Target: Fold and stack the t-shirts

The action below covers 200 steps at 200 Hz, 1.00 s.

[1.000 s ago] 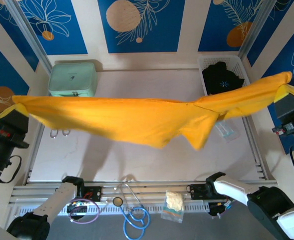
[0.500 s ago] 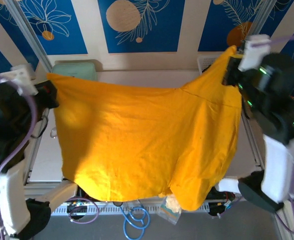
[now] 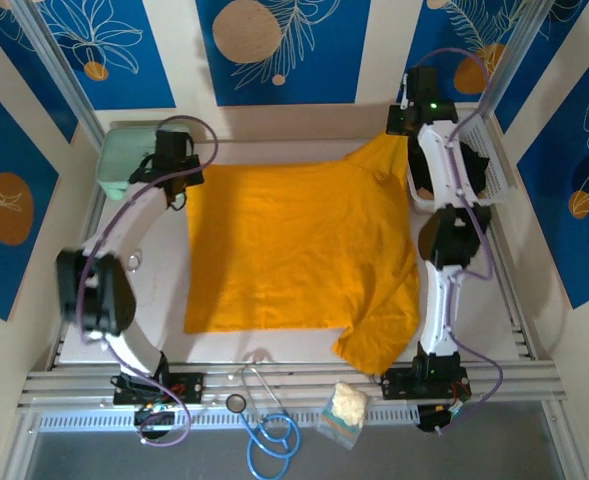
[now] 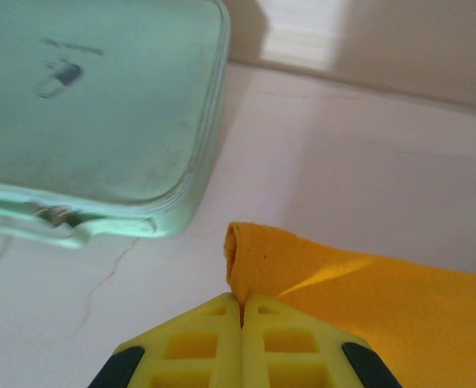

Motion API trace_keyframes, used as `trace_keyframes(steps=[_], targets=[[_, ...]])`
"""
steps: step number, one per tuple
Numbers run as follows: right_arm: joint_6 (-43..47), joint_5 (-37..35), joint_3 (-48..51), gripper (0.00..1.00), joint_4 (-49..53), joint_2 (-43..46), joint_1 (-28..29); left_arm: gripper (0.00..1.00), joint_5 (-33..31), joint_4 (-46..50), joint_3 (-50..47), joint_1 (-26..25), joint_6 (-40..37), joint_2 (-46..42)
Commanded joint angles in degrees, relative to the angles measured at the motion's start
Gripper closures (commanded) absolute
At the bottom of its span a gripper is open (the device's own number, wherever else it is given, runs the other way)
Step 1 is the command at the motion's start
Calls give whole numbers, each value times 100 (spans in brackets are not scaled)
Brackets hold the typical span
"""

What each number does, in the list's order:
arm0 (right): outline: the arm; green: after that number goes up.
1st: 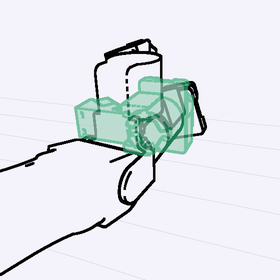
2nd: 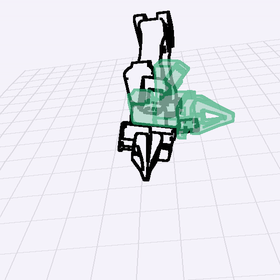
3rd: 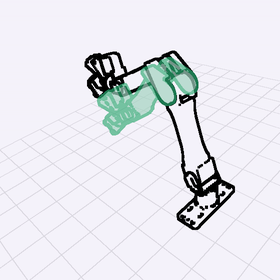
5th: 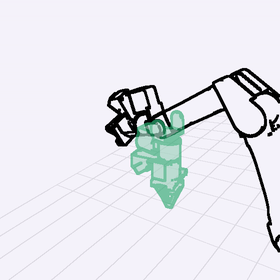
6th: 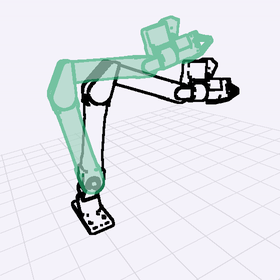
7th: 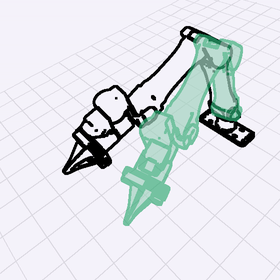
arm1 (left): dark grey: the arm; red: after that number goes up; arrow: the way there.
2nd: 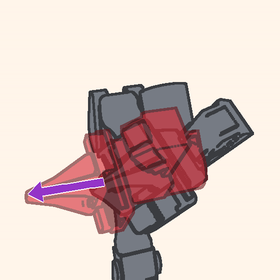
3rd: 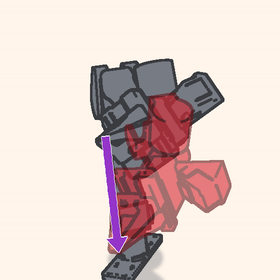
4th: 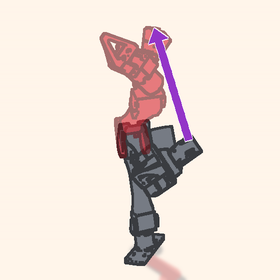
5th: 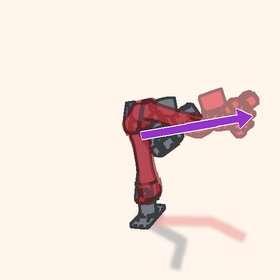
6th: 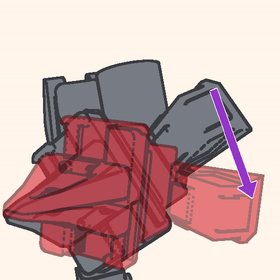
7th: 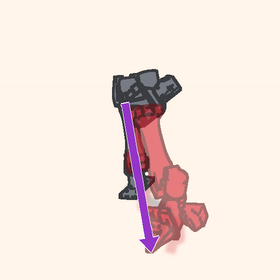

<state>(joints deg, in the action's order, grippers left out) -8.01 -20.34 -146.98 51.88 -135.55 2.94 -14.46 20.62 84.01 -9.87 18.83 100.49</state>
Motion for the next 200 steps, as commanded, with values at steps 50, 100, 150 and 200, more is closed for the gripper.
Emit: trace_keyframes(steps=[50,100,150,200], targets=[[-150,285,-640,100,-1445,-1263,-99,100,-293,-778,2098,64,-370,2296],[-406,601,-600,100,-1119,-1065,-76,100,-271,-989,1723,68,-374,1959],[-530,614,2226,100,-2106,747,81,100,-268,-1099,924,66,-570,1301],[-783,573,4765,100,-2822,2285,252,100,-201,-1156,251,79,-608,823]])
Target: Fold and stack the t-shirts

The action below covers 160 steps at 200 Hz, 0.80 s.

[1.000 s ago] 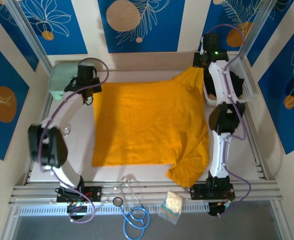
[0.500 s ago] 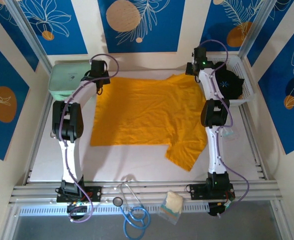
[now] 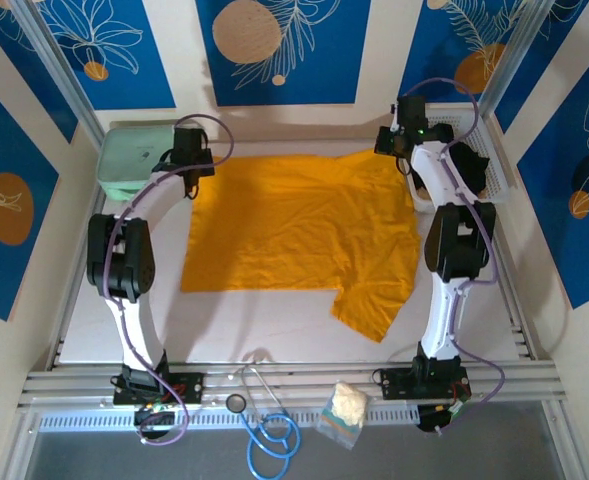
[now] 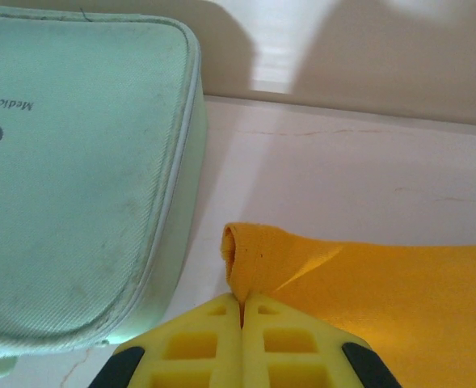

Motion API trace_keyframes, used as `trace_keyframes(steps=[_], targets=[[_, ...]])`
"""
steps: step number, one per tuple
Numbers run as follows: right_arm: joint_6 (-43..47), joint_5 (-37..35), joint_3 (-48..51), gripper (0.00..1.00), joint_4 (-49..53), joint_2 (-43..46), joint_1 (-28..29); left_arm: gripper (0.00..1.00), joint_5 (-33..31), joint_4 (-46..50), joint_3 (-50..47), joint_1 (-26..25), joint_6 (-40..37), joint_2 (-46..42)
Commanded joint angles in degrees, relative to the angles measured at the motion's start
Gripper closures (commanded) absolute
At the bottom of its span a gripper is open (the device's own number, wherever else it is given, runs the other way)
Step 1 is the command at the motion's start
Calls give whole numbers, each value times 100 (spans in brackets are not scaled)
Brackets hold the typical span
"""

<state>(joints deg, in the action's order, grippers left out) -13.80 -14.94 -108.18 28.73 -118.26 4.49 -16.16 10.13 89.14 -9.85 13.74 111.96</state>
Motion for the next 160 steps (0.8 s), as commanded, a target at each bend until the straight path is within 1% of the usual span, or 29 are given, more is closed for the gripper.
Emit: trace_keyframes(steps=[1,46,75,113,160], targets=[[-207,29,926,100,-526,579,101,100,-33,-107,-278,78,-99,-329],[-547,-135,2623,100,-805,1664,124,100,-29,-194,-964,71,-12,-724],[-693,-255,3409,100,-821,2239,121,100,37,-235,-1387,71,57,-990],[-880,-317,4187,100,-852,2727,64,100,70,-286,-1937,77,205,-1250],[-988,-400,4687,100,-770,2870,9,100,105,-292,-2376,66,407,-1255]])
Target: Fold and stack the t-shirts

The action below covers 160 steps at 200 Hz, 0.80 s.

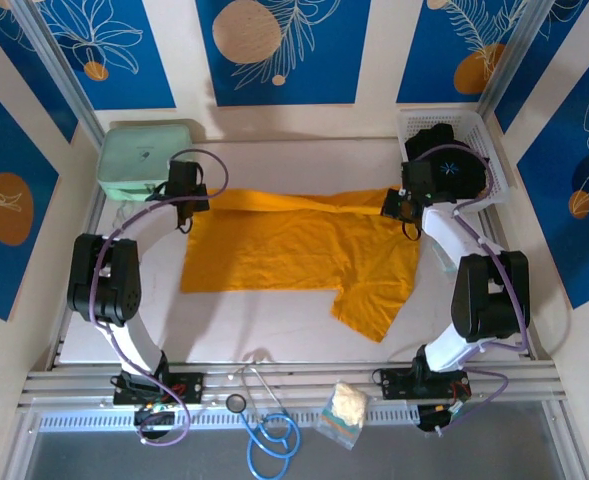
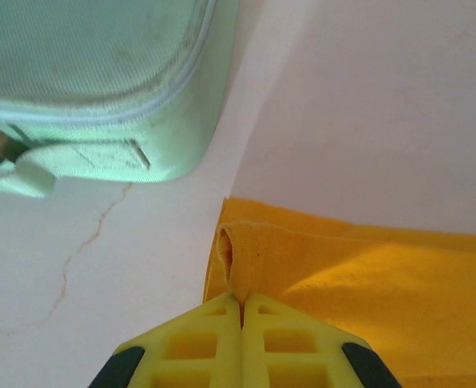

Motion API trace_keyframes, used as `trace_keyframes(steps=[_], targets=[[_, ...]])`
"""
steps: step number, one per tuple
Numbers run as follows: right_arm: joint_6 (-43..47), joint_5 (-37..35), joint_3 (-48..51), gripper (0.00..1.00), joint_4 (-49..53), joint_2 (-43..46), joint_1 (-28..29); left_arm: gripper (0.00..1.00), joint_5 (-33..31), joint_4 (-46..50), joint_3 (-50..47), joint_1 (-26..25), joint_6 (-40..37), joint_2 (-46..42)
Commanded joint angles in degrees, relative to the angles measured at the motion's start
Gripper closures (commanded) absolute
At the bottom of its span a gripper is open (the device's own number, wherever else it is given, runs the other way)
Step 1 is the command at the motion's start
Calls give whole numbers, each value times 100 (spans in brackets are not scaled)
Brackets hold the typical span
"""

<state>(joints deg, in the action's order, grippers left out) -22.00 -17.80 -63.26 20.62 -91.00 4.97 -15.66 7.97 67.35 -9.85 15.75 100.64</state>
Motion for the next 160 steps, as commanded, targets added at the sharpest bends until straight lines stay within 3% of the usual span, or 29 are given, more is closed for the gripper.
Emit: trace_keyframes(steps=[1,18,43,75,101,119,137,160], targets=[[-171,-116,202,100,49,144,-40,100,55,-76,-210,68,212,-119],[-246,-68,295,100,198,123,-79,99,1,-84,-371,66,325,-159],[-437,400,245,100,858,-32,-150,55,8,-255,-741,63,463,-390],[-462,1606,259,98,1859,-281,-140,24,-31,-456,-1258,58,535,-1029],[-415,1552,301,81,2380,-131,-50,14,10,-210,-1263,57,388,-1402],[-344,1415,23,70,2566,41,-34,0,58,49,-1091,44,283,-1519],[-225,1398,-520,59,2714,-43,22,0,105,308,-821,13,196,-1470],[-55,1524,-1348,58,2726,-650,156,0,214,601,-382,-64,146,-1138]])
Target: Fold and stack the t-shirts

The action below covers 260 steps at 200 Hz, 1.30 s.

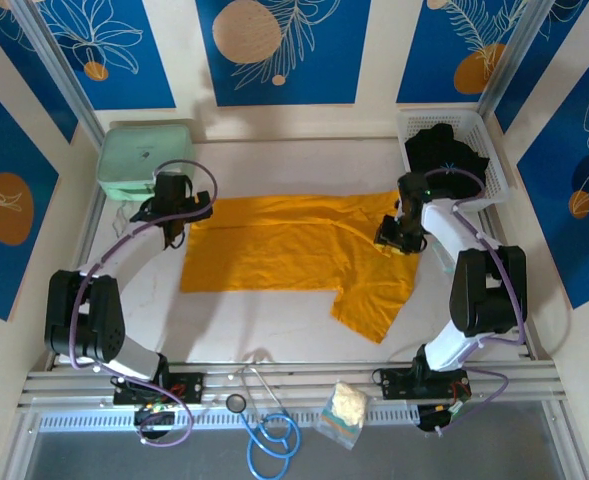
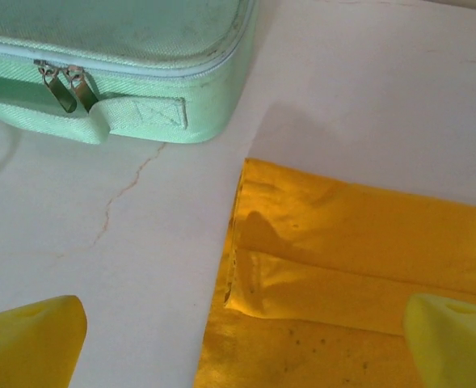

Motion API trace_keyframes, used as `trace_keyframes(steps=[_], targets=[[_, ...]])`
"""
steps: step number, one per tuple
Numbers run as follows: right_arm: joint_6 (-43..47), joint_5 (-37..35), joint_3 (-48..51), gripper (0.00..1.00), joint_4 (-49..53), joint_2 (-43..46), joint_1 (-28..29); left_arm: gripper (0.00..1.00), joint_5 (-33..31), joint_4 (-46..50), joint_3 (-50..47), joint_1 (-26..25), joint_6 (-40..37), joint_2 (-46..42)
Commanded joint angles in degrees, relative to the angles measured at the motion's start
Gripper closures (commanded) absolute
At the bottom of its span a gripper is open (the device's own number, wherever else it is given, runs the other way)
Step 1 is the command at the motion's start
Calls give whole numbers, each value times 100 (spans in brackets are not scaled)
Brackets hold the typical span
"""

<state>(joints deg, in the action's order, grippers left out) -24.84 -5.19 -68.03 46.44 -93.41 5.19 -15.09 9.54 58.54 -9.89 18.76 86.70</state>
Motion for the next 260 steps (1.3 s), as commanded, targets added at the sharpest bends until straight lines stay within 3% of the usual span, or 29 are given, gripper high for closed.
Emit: trace_keyframes(steps=[1,40,81,124,169,226,260], targets=[[236,272,-910,58,150,-452,142,0,165,452,522,-58,-159,267],[414,462,-2475,65,126,-2149,251,18,365,779,1322,-217,-136,1316],[644,255,-3648,65,384,-3257,243,20,384,795,1577,-300,43,1811],[757,269,-3944,67,468,-3579,241,20,362,907,1478,-314,92,1696],[727,414,-3768,77,422,-3528,261,20,296,944,1285,-319,57,1474],[765,393,-3640,74,409,-3510,278,18,340,1125,1219,-322,113,1263],[773,465,-3614,76,401,-3518,315,13,167,1768,1054,-344,380,806]])
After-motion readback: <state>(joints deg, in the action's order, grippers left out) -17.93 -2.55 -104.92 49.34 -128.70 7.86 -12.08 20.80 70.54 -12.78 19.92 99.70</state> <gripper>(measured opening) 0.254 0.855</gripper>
